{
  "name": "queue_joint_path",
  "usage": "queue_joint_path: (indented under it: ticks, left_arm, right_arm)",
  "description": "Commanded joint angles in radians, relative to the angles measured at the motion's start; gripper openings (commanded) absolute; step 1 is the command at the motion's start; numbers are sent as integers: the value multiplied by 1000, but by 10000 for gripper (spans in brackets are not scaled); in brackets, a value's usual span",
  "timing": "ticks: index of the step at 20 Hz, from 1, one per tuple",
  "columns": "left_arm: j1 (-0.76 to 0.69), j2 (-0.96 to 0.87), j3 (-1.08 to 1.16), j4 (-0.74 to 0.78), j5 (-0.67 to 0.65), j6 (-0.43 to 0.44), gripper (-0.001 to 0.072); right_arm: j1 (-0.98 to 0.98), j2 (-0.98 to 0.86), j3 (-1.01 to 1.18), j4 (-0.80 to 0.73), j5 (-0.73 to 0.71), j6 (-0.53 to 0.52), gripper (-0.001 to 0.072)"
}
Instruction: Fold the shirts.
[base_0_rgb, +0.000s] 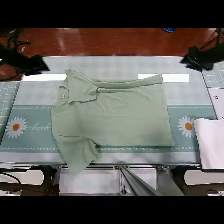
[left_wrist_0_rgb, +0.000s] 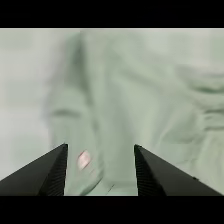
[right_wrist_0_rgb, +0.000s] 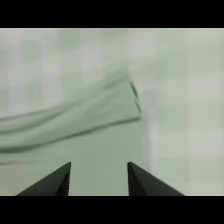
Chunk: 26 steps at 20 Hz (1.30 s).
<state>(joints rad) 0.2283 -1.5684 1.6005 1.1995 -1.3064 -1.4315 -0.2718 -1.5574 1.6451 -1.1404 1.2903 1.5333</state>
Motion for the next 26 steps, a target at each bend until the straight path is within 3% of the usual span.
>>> queue_joint_path:
  ticks: [1,4,7,9,11,15,23,24,25,26]
  left_arm:
    - [156,93,-148,41,-152,-29,507]
    - [255,248,-514,13,-109,-13,507]
    - [359,351,-822,-90,-91,41,507]
    - [424,374,-948,-123,-90,63,507]
    - [454,373,-1010,-115,-88,116,507]
    - [443,370,-1075,-147,-35,114,507]
    - [264,333,-1125,-245,157,114,498]
    - [239,333,-1123,-251,168,115,322]
    - [222,333,-1119,-251,174,116,14]
    - [212,333,-1115,-254,173,123,23]
  right_arm:
    - [-116,82,-100,-245,254,1,415]
    - [-167,273,-473,-193,75,5,415]
    - [-167,438,-790,52,-48,-159,415]
    - [-167,509,-909,141,-80,-199,415]
    - [-167,563,-970,160,-79,-215,415]
    - [-167,606,-989,160,-70,-214,415]
    - [-169,606,-988,165,-68,-203,415]
    - [-178,606,-988,160,-68,-203,415]
    - [-197,606,-988,136,-68,-203,415]
    - [-220,605,-989,80,-71,-200,415]
